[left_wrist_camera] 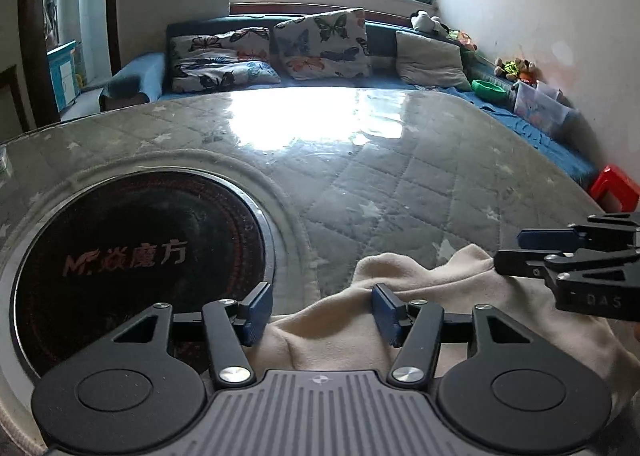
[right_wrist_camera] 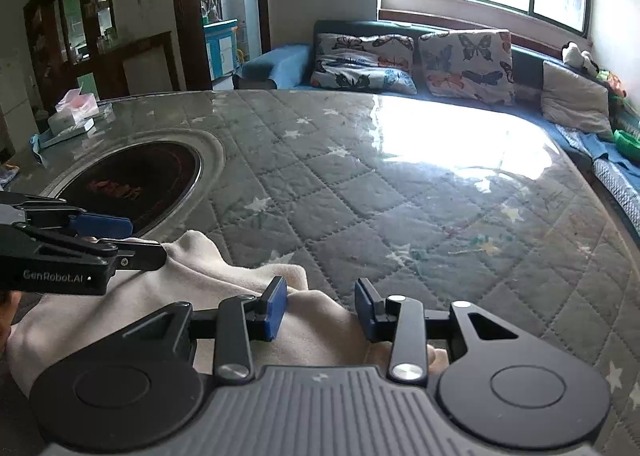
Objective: Fold clothes
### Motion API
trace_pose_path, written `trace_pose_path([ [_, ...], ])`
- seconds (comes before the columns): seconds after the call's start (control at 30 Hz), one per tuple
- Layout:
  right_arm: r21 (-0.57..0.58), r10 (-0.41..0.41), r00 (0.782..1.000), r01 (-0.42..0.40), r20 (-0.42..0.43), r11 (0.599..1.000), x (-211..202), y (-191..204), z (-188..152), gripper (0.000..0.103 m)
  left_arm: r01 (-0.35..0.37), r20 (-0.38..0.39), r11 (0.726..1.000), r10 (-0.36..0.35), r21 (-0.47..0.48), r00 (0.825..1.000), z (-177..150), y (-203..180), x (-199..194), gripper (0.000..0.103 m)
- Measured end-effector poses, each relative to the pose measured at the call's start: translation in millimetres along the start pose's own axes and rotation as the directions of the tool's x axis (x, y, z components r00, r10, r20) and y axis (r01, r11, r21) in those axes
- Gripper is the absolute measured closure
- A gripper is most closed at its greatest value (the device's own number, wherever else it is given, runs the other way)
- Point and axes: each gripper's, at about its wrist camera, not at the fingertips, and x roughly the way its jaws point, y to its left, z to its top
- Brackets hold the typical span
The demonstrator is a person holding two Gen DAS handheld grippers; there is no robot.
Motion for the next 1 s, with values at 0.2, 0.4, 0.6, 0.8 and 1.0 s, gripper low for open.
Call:
trace_pose_path([
  [0.2,-0.084,0.052,0.998,-0.049,0.029,0.995,-27.2,21.0,0.4,0.064,-0.046,0.043,0.999,0.047,-0.017,0.998,-0.6,21.4,-28.7,0.045],
  [0.4,-0.233,0.171,0.985,-0.163,0.017,0.959,-52.1,61.8,-9.3,0.058,-0.107,0.029,0.992,0.109,-0.068,0.994,-13.2,47.2,-51.6,0.043],
  [0.6,-0.394,0.299,0.954,-0.282,-0.02,0.875,-69.0,118.3,-20.7,0.057,-0.133,0.01,0.981,0.136,-0.14,0.991,-30.2,63.5,-69.2,0.032],
  [0.8,-0.544,0.371,0.926,-0.346,-0.068,0.765,-73.5,172.0,-35.4,0.057,-0.106,0.009,0.97,0.11,-0.217,0.994,-38.5,74.7,-84.5,0.028],
  [1.0,-0.578,0.353,0.93,-0.345,-0.105,0.739,-55.8,199.1,-46.2,0.058,-0.055,0.01,0.959,0.06,-0.279,0.998,-42.5,79.6,-92.7,0.025],
])
